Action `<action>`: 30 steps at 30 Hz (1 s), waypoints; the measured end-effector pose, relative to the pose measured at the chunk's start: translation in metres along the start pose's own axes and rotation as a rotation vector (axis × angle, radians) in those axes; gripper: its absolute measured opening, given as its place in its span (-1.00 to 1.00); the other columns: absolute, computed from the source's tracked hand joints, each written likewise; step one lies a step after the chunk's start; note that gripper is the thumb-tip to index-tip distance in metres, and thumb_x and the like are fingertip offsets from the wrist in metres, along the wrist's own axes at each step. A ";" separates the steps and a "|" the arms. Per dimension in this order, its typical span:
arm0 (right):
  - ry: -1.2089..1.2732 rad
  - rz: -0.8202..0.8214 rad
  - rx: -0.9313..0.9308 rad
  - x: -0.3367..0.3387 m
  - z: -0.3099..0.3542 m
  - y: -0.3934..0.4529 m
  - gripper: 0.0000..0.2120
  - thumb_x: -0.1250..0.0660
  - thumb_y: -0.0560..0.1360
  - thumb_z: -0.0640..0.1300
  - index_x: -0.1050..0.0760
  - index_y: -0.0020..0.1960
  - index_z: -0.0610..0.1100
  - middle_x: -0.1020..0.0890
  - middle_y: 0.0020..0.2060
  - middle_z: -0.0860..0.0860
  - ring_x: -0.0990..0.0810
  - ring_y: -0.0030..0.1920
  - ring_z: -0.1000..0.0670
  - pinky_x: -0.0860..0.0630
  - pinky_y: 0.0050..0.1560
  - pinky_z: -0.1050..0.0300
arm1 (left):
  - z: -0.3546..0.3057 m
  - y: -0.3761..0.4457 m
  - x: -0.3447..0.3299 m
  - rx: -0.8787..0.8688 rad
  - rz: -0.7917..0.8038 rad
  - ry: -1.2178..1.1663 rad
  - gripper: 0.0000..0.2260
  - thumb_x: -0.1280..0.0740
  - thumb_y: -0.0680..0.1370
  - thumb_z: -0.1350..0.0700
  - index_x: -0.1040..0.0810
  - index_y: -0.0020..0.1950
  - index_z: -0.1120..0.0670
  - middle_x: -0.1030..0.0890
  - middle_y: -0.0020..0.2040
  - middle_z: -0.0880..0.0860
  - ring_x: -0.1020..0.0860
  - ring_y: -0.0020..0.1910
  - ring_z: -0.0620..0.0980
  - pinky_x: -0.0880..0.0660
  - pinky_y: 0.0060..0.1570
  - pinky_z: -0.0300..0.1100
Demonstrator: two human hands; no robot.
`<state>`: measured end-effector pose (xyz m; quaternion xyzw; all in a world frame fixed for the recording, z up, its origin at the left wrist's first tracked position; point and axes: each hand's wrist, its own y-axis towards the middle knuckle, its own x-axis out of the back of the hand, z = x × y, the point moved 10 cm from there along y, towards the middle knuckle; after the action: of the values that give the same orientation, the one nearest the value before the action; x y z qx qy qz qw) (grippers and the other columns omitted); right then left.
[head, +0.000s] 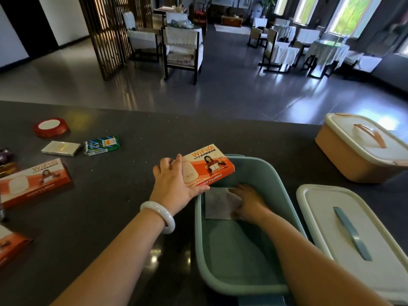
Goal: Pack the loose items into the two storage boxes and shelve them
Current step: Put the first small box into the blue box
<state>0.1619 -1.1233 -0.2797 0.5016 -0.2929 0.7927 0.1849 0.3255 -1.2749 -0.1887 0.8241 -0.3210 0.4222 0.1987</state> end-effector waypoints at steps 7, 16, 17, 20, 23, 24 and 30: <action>0.166 -0.325 0.137 0.095 -0.002 -0.034 -0.54 -0.42 0.44 -0.18 -0.48 0.33 -0.01 -0.48 0.32 0.02 -0.38 0.37 0.00 -0.31 0.41 0.03 | -0.038 -0.002 0.006 -0.119 -0.020 0.130 -0.01 -0.38 0.30 -0.41 -0.02 0.55 -0.02 -0.14 0.38 0.02 -0.20 0.33 0.08 -0.28 0.30 0.04; 0.330 -0.395 0.000 0.106 -0.054 -0.049 -0.55 -0.20 0.61 -0.19 -0.26 0.49 -0.05 -0.31 0.46 -0.04 -0.28 0.45 -0.07 -0.30 0.38 0.00 | -0.098 -0.019 -0.029 -0.339 0.074 0.137 -0.03 -0.44 0.36 -0.28 0.06 0.56 -0.03 -0.05 0.43 -0.04 -0.10 0.40 0.02 -0.25 0.40 0.01; 0.378 -0.361 -0.007 0.099 -0.057 -0.049 -0.54 -0.17 0.62 -0.19 -0.21 0.51 -0.03 -0.30 0.46 -0.05 -0.31 0.43 -0.07 -0.33 0.35 0.02 | -0.101 -0.019 -0.036 -0.345 0.097 0.148 -0.03 -0.45 0.36 -0.27 0.07 0.56 -0.03 -0.04 0.44 -0.04 -0.09 0.41 0.03 -0.26 0.41 0.02; 0.524 -0.288 -0.047 0.086 -0.062 -0.046 -0.52 -0.12 0.65 -0.13 -0.12 0.53 0.06 -0.31 0.45 -0.04 -0.40 0.34 0.00 -0.42 0.17 0.15 | -0.103 -0.015 -0.058 -0.311 0.186 0.188 -0.05 -0.46 0.38 -0.21 0.06 0.56 -0.04 -0.05 0.46 -0.01 -0.09 0.44 0.06 -0.25 0.42 0.05; 0.549 -0.267 -0.062 0.083 -0.065 -0.042 -0.51 -0.11 0.65 -0.09 -0.09 0.54 0.10 -0.29 0.46 0.00 -0.39 0.18 0.15 -0.38 -0.03 0.38 | -0.098 -0.007 -0.076 -0.217 0.260 0.218 -0.06 -0.50 0.37 -0.16 0.02 0.55 -0.02 -0.10 0.44 0.04 -0.11 0.43 0.10 -0.26 0.39 0.07; 0.555 -0.265 -0.061 0.083 -0.065 -0.042 -0.51 -0.12 0.65 -0.09 -0.08 0.54 0.10 -0.30 0.45 0.00 -0.37 0.13 0.17 -0.36 -0.13 0.42 | -0.096 -0.005 -0.080 -0.186 0.278 0.222 -0.06 -0.51 0.36 -0.14 0.01 0.55 -0.01 -0.10 0.44 0.04 -0.11 0.43 0.11 -0.26 0.39 0.08; 0.534 -0.287 -0.032 0.082 -0.066 -0.040 -0.49 -0.13 0.64 -0.08 -0.07 0.54 0.09 -0.31 0.44 0.00 -0.35 0.08 0.19 -0.30 -0.22 0.45 | -0.086 0.003 -0.104 -0.082 0.368 0.215 -0.02 -0.56 0.33 -0.12 -0.02 0.55 0.00 -0.07 0.48 0.05 -0.11 0.46 0.16 -0.19 0.44 0.13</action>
<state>0.1048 -1.0499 -0.2158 0.3087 -0.1727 0.8575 0.3735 0.2288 -1.1882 -0.2257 0.6931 -0.4598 0.5234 0.1849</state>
